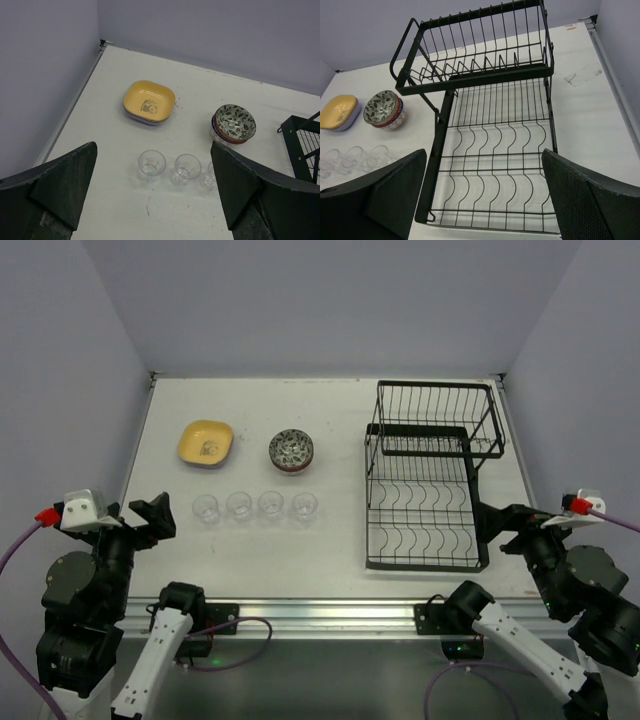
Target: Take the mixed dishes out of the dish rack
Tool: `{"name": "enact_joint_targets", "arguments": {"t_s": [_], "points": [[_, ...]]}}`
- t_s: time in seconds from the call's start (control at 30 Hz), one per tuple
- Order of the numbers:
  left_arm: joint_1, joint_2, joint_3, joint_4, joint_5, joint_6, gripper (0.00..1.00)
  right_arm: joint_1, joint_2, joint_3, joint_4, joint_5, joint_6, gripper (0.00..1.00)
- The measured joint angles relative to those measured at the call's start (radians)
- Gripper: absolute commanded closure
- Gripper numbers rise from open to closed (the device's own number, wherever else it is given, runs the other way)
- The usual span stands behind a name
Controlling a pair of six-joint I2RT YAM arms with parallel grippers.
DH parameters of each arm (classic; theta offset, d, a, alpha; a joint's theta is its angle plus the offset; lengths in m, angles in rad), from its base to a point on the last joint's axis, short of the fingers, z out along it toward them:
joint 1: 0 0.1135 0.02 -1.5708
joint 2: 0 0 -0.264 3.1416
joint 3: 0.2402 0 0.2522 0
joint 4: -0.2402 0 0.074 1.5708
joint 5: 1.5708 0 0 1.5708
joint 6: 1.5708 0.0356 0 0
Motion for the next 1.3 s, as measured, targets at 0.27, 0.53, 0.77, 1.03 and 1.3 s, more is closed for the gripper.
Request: {"name": "enact_joint_targets", "arguments": {"t_s": [0.27,0.53,0.77,1.03,1.3], "points": [[-0.013,-0.003,0.000,-0.010,0.000,0.000,0.00,0.000,-0.011,-0.026,0.002,0.006,-0.009,0.01],[-0.020,-0.003,0.000,-0.010,-0.003,0.001,0.00,0.000,-0.031,-0.046,0.034,0.017,-0.019,0.01],[-0.020,-0.003,-0.005,-0.008,-0.003,0.002,0.00,0.000,-0.017,-0.059,0.064,0.017,-0.019,0.01],[-0.020,0.000,-0.024,0.000,0.006,0.002,0.00,0.000,-0.005,-0.061,0.087,0.017,-0.023,0.01],[-0.020,0.011,-0.039,0.016,0.013,0.002,0.00,0.000,-0.005,-0.072,0.087,0.017,-0.023,0.01]]}}
